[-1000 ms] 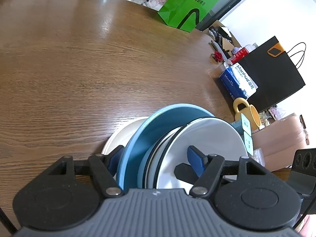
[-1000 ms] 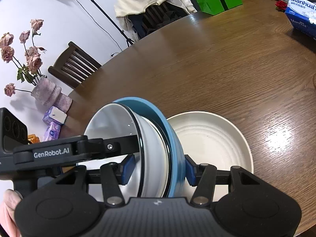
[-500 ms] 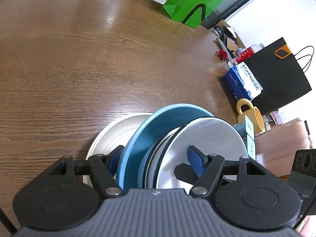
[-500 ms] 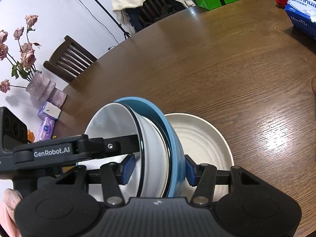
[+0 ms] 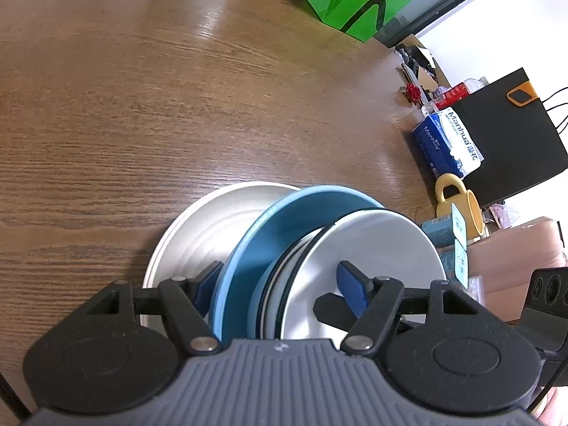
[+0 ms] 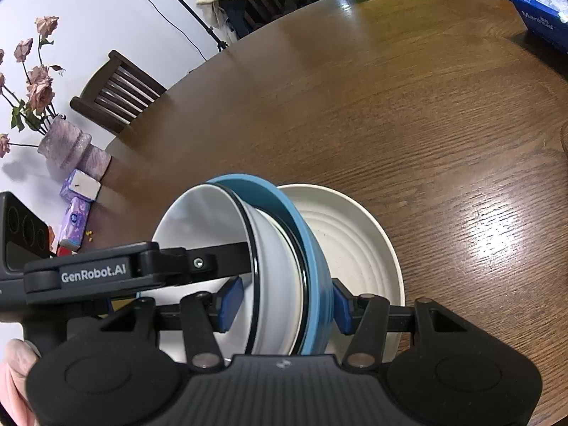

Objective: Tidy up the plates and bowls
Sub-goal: 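Lower the bowl stack with both grippers onto the cream plate stack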

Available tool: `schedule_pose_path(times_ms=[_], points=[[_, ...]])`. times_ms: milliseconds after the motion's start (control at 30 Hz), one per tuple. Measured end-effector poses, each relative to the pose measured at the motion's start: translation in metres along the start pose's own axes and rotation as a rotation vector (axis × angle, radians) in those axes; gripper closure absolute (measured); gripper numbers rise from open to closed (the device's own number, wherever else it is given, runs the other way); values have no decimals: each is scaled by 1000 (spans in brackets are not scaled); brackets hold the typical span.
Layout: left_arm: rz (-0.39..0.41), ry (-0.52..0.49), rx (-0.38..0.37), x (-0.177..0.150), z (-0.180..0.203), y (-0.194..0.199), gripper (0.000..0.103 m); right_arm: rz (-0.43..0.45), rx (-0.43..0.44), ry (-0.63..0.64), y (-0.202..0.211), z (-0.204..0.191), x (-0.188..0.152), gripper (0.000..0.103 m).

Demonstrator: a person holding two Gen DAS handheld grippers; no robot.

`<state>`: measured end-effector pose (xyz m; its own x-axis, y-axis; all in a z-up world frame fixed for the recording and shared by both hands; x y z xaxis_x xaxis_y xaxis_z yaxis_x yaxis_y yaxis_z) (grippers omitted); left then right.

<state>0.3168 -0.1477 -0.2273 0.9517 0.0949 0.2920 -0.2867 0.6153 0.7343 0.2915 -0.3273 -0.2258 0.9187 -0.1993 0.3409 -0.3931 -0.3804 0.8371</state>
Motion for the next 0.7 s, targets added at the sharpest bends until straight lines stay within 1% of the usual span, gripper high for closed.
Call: schedule_pose_path(times_ms=[333,433,700], points=[[8,1,18,-3,-3,-3,35,-14,-5,23,-5,-1,0,51],[13,-6,26,-3,-4,-2,38,-17,-6,28,-6,0,-1,51],[27,-34,46,-3,-1,0,41,-12,-18,42,-6,-1,-1,52]])
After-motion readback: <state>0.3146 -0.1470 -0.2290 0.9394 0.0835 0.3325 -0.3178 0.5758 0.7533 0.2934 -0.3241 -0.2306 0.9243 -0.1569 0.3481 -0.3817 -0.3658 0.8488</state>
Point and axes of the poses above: each gripper's, at about its wrist camera, not at the fingertips, and y roughly against the way its jaws point, z to its right, x to its top, the point moved 6 cm from there along -y, roughly the way its jaws point, and after that the axes turned 4 degrees about -x, right-handed, at the moved point
